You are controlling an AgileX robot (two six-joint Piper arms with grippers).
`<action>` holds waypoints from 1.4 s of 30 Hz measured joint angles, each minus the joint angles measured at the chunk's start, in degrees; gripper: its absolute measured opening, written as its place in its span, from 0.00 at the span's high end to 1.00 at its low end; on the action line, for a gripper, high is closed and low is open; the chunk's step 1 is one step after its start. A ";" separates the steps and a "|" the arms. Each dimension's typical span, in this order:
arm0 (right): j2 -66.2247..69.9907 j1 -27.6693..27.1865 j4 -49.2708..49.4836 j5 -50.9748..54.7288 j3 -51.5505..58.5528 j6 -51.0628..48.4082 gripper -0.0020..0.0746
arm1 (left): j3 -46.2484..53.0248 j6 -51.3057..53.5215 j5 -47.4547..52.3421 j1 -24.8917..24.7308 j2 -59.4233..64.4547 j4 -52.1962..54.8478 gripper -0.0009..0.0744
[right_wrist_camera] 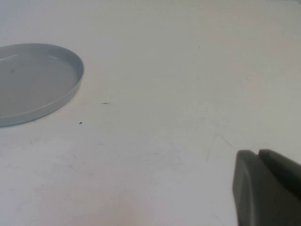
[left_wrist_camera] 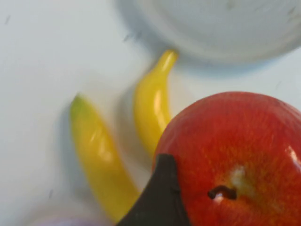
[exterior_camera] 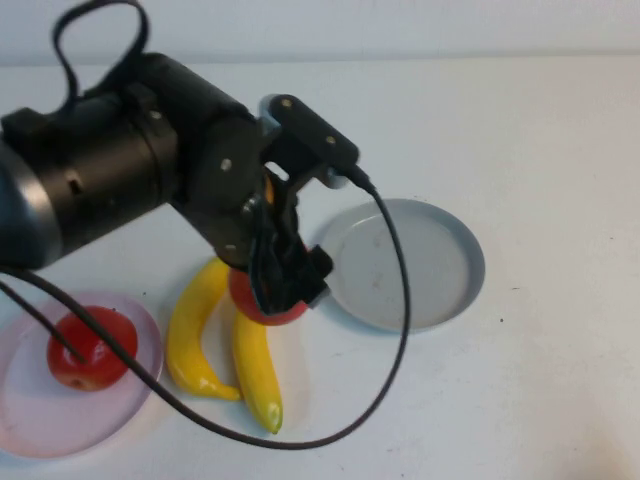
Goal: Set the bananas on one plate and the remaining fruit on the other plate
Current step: Put one type of fruit in the left plate
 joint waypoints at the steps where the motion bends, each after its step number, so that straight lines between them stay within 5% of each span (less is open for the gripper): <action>1: 0.00 0.00 0.00 0.00 0.00 0.00 1.00 | 0.00 -0.88 2.01 1.05 -0.90 0.14 0.21; 14: 0.00 0.00 0.00 0.00 0.00 0.00 1.00 | 8.25 -12.47 15.53 17.60 -15.33 4.60 0.21; 20: 0.00 0.00 0.00 0.00 0.00 0.00 1.00 | 18.23 -13.31 16.30 19.54 -22.34 4.62 0.21; 30: 0.00 0.00 0.00 0.00 0.00 0.00 1.00 | 33.38 -13.31 4.47 21.82 -25.61 4.42 0.21; 42: 0.00 0.00 0.00 0.00 0.00 0.00 1.00 | 36.10 -9.84 -6.45 27.78 -24.55 4.75 0.21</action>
